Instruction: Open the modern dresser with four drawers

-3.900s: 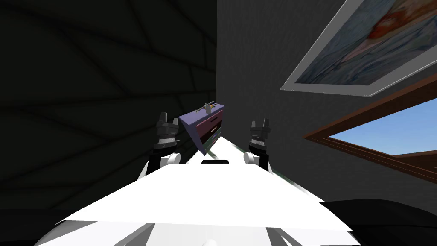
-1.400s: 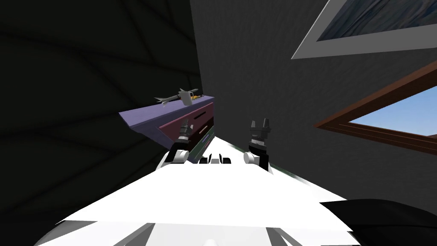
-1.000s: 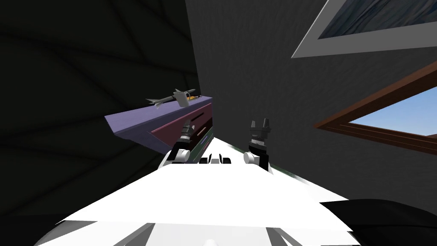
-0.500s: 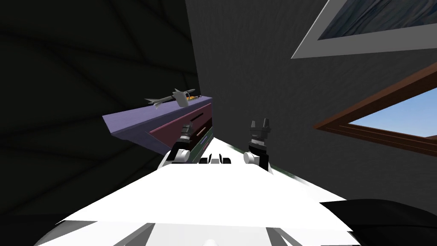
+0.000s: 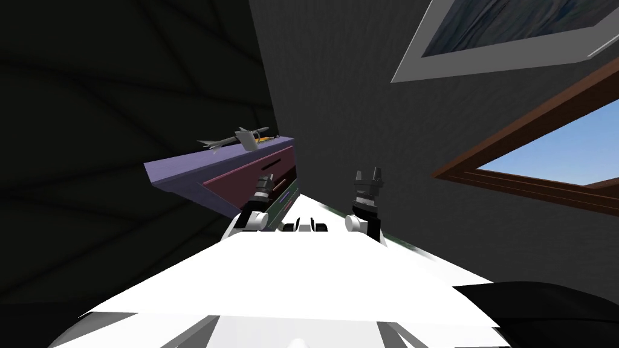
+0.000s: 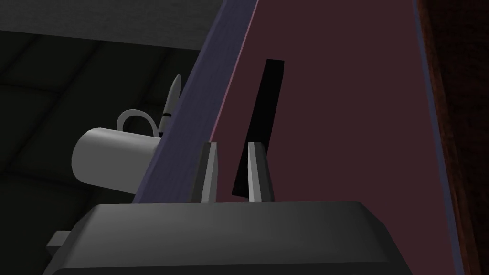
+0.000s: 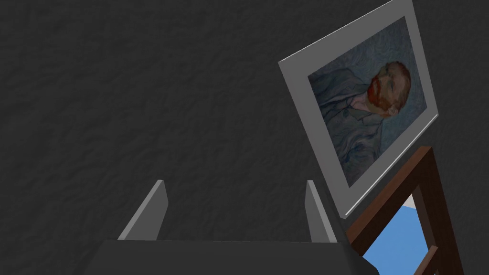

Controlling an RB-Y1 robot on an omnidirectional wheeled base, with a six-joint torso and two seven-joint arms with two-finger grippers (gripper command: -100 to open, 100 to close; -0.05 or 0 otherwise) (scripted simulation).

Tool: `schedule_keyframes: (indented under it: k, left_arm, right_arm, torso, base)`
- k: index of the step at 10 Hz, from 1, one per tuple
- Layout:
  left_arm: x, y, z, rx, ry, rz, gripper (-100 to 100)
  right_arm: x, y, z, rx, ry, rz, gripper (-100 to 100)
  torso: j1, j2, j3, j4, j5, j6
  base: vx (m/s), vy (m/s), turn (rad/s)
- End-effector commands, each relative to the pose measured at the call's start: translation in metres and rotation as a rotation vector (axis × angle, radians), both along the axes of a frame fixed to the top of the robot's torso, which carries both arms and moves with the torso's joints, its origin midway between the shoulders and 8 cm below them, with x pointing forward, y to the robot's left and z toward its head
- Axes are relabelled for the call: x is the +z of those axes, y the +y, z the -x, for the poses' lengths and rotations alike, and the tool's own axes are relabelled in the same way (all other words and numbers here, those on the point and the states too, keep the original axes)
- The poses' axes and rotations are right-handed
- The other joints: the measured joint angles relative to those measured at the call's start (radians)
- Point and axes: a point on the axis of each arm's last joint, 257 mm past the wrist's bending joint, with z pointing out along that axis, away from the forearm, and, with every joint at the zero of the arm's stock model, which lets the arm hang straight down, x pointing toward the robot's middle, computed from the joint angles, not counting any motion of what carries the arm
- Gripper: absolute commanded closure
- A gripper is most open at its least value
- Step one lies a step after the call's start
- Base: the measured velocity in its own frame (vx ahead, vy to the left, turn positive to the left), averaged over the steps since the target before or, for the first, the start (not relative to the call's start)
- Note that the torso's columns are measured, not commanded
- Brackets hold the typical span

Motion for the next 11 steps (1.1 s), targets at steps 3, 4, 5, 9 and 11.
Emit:
schedule_keyframes:
  k: [3, 4, 5, 9, 11]
  left_arm:
    - [0.001, 0.003, 0.001, -0.001, 0.013, 0.002, -100]
    - [0.008, 0.004, 0.002, 0.000, 0.014, 0.008, -100]
    - [0.011, 0.004, 0.003, 0.000, 0.014, 0.010, -100]
    - [0.012, 0.001, 0.004, -0.003, 0.004, 0.007, 100]
    - [0.013, -0.001, 0.006, -0.004, 0.008, 0.009, 100]
  right_arm:
    - [0.000, 0.000, 0.000, 0.000, 0.000, 0.000, 0]
    - [0.000, 0.000, 0.000, 0.000, 0.000, 0.000, 0]
    - [0.000, 0.000, 0.000, 0.000, 0.000, 0.000, 0]
    - [0.000, 0.000, 0.000, 0.000, 0.000, 0.000, 0]
    - [0.000, 0.000, 0.000, 0.000, 0.000, -0.001, 0]
  torso:
    - [-0.013, 0.005, 0.003, 0.001, -0.003, 0.000]
    - [-0.020, 0.008, 0.005, 0.002, -0.005, 0.000]
    - [-0.020, 0.005, 0.003, 0.001, -0.006, 0.000]
    - [-0.011, 0.008, 0.006, -0.001, -0.001, -0.001]
    - [-0.017, 0.007, 0.005, 0.001, -0.004, -0.001]
  base:
    - [0.059, 0.142, -0.007]
    - [0.091, 0.031, -0.006]
    - [0.135, 0.022, -0.006]
    - [-0.022, -0.043, -0.004]
    - [-0.067, -0.175, 0.019]
